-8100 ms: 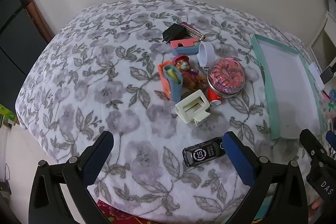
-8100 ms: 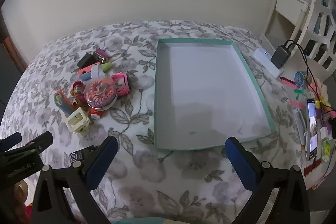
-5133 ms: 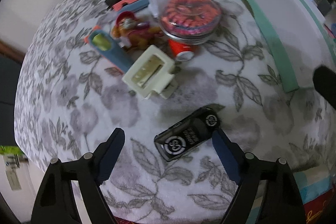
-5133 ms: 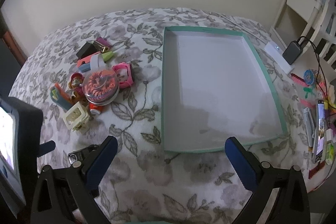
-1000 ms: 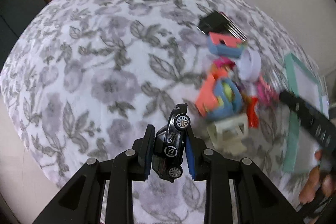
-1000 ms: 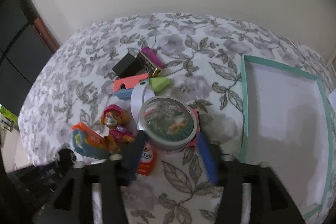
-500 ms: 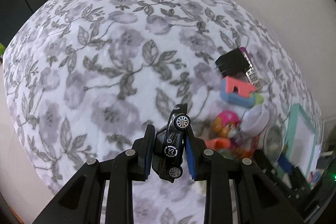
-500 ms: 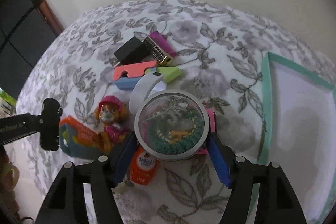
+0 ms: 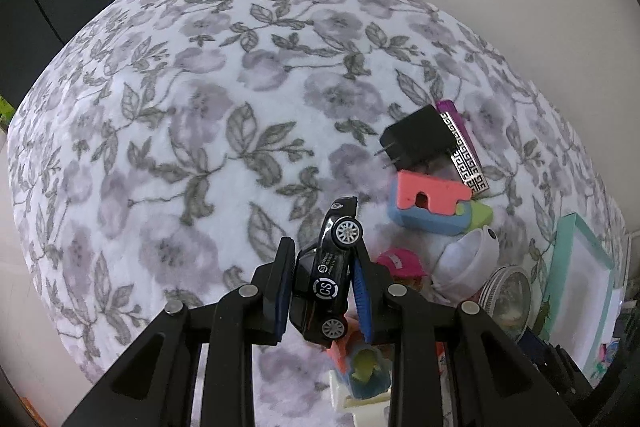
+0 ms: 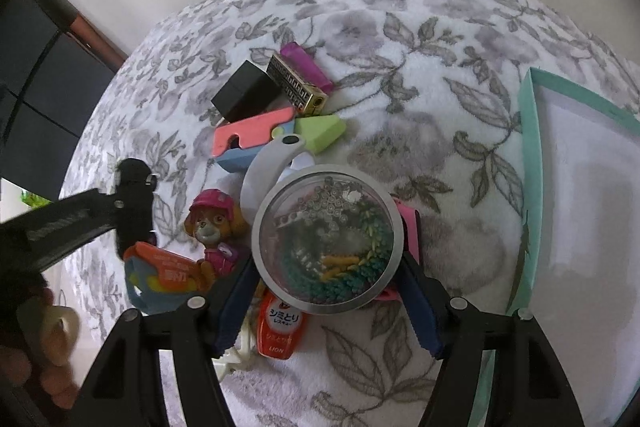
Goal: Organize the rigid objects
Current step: 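Carry the car and candy tin over the teal-rimmed tray with both tools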
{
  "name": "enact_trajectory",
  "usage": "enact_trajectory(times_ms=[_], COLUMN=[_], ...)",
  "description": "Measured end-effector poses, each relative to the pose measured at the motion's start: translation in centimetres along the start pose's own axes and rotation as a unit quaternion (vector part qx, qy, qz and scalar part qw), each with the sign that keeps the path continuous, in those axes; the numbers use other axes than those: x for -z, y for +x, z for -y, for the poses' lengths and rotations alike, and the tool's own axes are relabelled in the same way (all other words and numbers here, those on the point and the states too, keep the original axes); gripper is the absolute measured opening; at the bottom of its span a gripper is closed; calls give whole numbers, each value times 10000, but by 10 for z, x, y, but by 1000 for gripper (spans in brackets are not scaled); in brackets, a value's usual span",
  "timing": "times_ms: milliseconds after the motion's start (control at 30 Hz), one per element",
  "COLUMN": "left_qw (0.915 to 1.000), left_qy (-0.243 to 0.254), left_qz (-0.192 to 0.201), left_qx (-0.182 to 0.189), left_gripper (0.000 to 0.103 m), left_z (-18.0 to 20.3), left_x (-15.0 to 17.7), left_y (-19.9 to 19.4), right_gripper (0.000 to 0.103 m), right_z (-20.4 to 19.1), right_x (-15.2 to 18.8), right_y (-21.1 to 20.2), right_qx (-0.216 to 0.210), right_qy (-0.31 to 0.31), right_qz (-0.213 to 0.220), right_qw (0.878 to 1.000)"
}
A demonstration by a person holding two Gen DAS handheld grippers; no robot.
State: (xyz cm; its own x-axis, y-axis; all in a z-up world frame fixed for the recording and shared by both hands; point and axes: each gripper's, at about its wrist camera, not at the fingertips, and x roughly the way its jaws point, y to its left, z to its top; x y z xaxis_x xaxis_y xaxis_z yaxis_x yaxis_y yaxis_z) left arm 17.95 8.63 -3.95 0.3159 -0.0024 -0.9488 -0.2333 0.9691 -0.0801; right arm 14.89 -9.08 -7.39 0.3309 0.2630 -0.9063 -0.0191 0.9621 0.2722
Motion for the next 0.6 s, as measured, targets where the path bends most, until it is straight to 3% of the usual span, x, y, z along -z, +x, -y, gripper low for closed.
enact_trajectory(times_ms=[233,600], left_qw=[9998,9972], left_qy=[-64,-277], left_qz=[-67,403], left_qx=[174,565], left_gripper=[28,28], left_z=[-4,-14], left_x=[1,-14], left_y=[5,-36], right_gripper=[71,71], right_z=[10,26], right_x=[2,-6], right_y=[-13,-66], right_qx=[-187,-390], right_qy=[202,424], right_qz=[66,645], right_qw=[9996,9963])
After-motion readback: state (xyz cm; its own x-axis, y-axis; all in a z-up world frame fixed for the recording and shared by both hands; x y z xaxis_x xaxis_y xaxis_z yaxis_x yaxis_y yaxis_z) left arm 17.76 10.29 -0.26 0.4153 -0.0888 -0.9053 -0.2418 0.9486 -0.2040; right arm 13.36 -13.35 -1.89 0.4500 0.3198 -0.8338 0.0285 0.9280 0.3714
